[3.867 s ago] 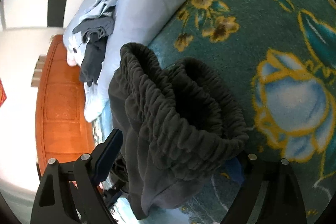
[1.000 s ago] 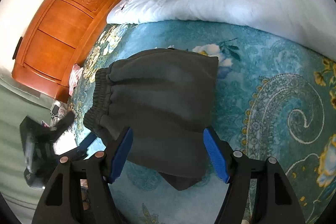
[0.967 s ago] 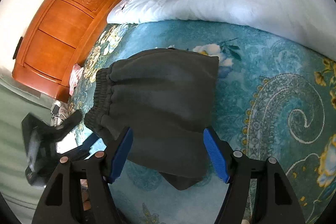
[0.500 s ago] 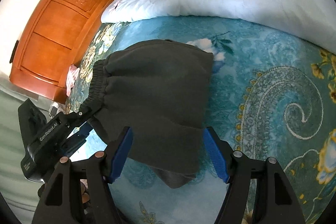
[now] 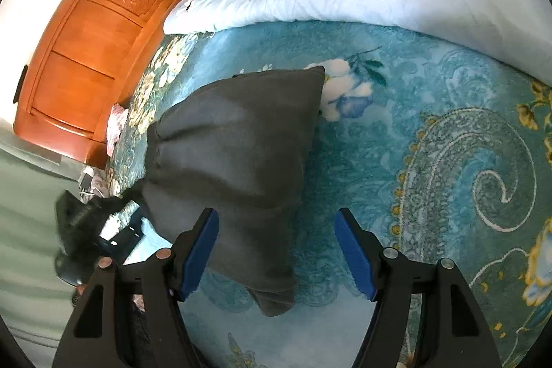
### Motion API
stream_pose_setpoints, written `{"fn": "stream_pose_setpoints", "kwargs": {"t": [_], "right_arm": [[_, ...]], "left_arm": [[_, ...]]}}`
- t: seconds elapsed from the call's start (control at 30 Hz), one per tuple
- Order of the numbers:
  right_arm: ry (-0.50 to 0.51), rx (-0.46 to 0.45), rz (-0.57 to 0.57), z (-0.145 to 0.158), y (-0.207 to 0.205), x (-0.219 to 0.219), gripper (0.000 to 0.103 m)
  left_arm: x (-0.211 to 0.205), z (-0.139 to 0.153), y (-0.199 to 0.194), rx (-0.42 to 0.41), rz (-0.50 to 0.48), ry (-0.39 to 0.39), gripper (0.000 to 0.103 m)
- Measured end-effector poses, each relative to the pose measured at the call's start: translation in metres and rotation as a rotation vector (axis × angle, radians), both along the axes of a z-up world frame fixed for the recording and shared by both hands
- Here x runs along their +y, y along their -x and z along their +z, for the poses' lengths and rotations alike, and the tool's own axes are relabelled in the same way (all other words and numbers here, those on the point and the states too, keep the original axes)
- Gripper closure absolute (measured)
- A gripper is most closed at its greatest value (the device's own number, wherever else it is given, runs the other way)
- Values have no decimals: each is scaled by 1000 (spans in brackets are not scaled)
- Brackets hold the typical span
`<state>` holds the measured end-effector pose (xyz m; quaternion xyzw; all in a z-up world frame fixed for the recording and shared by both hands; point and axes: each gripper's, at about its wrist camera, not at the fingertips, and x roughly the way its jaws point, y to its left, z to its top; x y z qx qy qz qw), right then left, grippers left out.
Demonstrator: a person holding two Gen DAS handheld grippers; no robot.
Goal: Fold clothes
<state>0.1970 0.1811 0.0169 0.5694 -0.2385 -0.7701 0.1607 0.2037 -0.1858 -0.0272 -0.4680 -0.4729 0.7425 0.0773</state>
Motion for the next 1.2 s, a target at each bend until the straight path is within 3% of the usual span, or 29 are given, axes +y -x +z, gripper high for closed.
{"fn": "stream_pose_setpoints", "kwargs": {"t": [0.2,0.27,0.37,0.4,0.5,0.57,0.67,0.73,0.87,1.0,1.07,1.13,1.2], "right_arm": [[2,-1,-4,0,3,-1,32],[1,8,0,2,5,-1,32],[-3,7,8,0,6,-4,32],[-1,4,10,-1,6,-6,32],[2,-2,21,-3,6,-10,32],[-1,-4,30,-4,7,-13,32],[-4,-4,35,-4,9,-14,32],[-4,5,38,-1,11,-15,32],[-22,61,74,14,10,-22,32],[-55,138,138,29,8,-38,32],[-82,167,167,30,7,-49,32],[-82,165,194,26,9,-63,32],[-54,155,202,22,7,-71,32]], "left_arm": [[-3,10,2,53,7,1,71],[-1,24,-2,111,3,0,72],[1,44,-5,180,-8,59,72],[-1,40,-4,164,-3,67,72],[-12,6,1,17,52,73,72],[-18,-16,5,-66,87,27,72],[-16,-23,8,-89,93,35,70],[-12,-17,8,-82,70,69,68],[-15,-1,0,-40,72,55,61],[-12,50,-16,59,118,292,59],[4,71,-7,125,45,344,58],[38,87,10,181,-104,445,57],[62,80,22,187,-208,494,57]]}}
